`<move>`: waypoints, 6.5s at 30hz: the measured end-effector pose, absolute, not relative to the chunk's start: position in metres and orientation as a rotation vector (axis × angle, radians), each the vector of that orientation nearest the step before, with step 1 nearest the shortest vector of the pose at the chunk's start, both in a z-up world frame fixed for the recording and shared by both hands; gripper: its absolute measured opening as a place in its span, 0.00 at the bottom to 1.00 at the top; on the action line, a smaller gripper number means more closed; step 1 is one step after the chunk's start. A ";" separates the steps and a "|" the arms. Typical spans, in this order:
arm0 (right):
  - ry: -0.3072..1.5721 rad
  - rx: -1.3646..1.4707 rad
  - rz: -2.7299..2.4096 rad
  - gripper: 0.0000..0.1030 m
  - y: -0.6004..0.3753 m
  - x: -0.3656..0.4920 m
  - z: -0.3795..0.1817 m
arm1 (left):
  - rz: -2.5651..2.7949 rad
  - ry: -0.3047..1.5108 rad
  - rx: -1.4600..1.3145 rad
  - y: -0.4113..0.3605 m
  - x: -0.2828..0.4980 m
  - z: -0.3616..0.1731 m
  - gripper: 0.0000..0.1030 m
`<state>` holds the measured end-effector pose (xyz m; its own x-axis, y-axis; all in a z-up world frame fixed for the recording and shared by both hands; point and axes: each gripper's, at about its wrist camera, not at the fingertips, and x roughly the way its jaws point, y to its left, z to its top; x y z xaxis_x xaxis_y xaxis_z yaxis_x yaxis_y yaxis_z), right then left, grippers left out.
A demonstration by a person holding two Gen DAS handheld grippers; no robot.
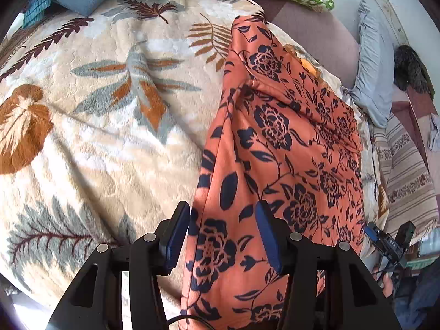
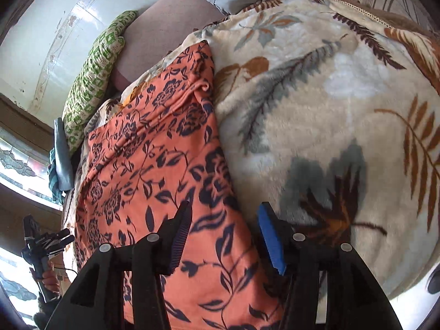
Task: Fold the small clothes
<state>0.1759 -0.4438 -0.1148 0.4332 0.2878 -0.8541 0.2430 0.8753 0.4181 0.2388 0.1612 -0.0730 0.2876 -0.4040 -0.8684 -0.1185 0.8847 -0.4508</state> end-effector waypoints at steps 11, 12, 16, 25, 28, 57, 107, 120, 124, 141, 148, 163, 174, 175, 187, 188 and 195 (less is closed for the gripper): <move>1.226 0.439 0.121 0.53 -0.435 0.129 -0.129 | -0.277 1.356 -0.434 0.161 0.186 -0.093 0.52; 1.229 0.457 0.160 0.53 -0.433 0.127 -0.130 | -0.280 1.359 -0.431 0.159 0.183 -0.095 0.54; 1.216 0.492 0.255 0.53 -0.428 0.125 -0.131 | -0.277 1.336 -0.404 0.151 0.179 -0.097 0.62; 1.178 0.436 0.267 0.19 -0.428 0.117 -0.131 | -0.352 1.341 -0.421 0.133 0.176 -0.104 0.69; 1.153 0.488 0.276 0.18 -0.434 0.115 -0.131 | -0.357 1.344 -0.391 0.127 0.178 -0.106 0.70; 1.055 0.839 0.343 0.08 -0.446 0.119 -0.120 | -0.485 1.238 -0.539 0.129 0.183 -0.075 0.10; 0.887 1.150 0.171 0.15 -0.476 0.456 -0.158 | -0.073 1.166 -0.762 0.115 0.526 -0.104 0.09; 0.756 1.210 0.194 0.52 -0.508 0.416 -0.130 | -0.157 1.107 -0.968 0.130 0.524 -0.091 0.39; 0.905 1.067 0.368 0.62 -0.457 0.418 -0.130 | -0.309 1.084 -0.864 0.089 0.497 -0.085 0.49; 0.857 0.959 0.179 0.63 -0.467 0.519 -0.112 | -0.092 1.132 -0.795 0.056 0.624 -0.102 0.35; 0.966 0.797 0.124 0.63 -0.490 0.445 -0.123 | -0.083 1.176 -0.772 0.096 0.561 -0.110 0.44; 1.070 0.533 0.155 0.12 -0.429 0.360 -0.136 | -0.056 1.180 -0.683 0.063 0.441 -0.125 0.25; 1.132 0.578 0.065 0.25 -0.445 0.351 -0.152 | 0.049 1.223 -0.596 0.079 0.420 -0.114 0.20; 1.117 0.563 0.066 0.25 -0.447 0.351 -0.144 | 0.039 1.195 -0.571 0.080 0.419 -0.104 0.20; 0.981 0.507 -0.001 0.50 -0.434 0.467 -0.111 | 0.022 1.137 -0.442 0.030 0.519 -0.077 0.47; 0.996 0.483 -0.006 0.50 -0.431 0.477 -0.116 | 0.026 1.137 -0.424 0.025 0.526 -0.079 0.47; 1.031 0.376 -0.132 0.24 -0.440 0.509 -0.149 | 0.095 1.163 -0.269 0.002 0.577 -0.128 0.48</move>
